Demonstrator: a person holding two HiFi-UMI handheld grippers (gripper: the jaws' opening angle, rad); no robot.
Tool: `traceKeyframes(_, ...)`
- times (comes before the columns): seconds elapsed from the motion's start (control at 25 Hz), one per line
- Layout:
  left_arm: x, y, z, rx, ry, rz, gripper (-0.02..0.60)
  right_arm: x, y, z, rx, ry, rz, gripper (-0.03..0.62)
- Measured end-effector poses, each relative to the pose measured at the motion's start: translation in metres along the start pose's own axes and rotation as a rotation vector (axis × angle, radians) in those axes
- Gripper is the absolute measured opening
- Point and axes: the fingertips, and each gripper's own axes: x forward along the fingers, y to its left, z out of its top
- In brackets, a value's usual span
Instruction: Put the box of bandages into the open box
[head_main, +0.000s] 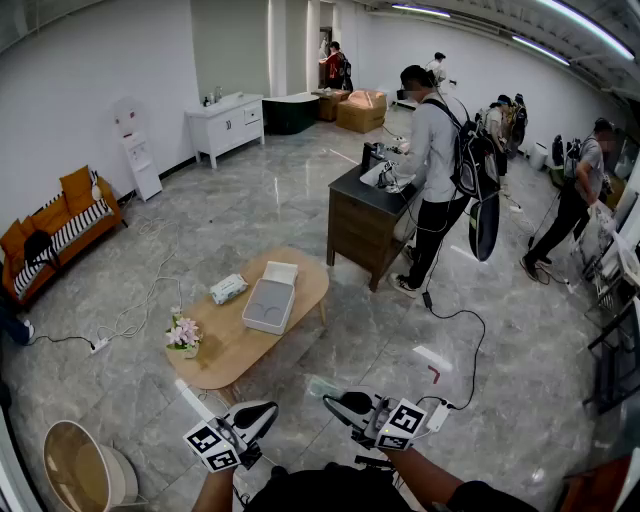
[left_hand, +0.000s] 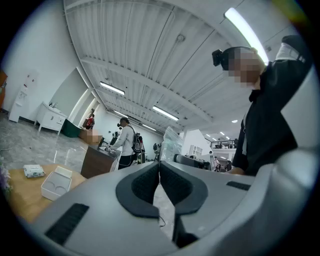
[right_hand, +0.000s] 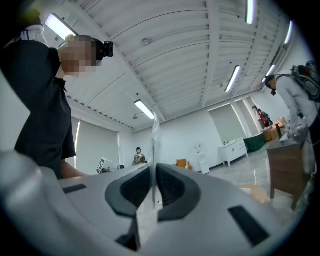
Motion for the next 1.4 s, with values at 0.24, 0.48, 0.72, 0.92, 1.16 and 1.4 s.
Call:
traceKeyframes(0.24, -0.001, -0.008, -0.006, -0.010, -0.018, 0.007, 0.018, -0.022, -0.003, -0.006, 0.032, 0.000, -0.029, 0.034)
traceKeyframes(0.48, 0.003, -0.013, -0.007, 0.000, -0.034, 0.016, 0.018, -0.024, -0.001, -0.007, 0.028, -0.004, -0.028, 0.034)
traceKeyframes(0.72, 0.004, -0.018, -0.008, 0.002, -0.051, 0.043, 0.018, -0.030, -0.003, -0.007, 0.050, 0.003, -0.019, 0.035)
traceKeyframes(0.92, 0.008, -0.020, -0.014, 0.002, -0.054, 0.073, 0.018, -0.042, -0.008, -0.008, 0.081, -0.011, 0.001, 0.035)
traceKeyframes(1.16, 0.015, -0.034, -0.027, -0.011, -0.059, 0.099, 0.018, -0.061, -0.010, -0.014, 0.099, -0.011, 0.020, 0.035)
traceKeyframes(1.4, 0.017, -0.036, -0.039, -0.033, -0.032, 0.110, 0.018, -0.070, -0.014, -0.018, 0.115, -0.019, 0.011, 0.035)
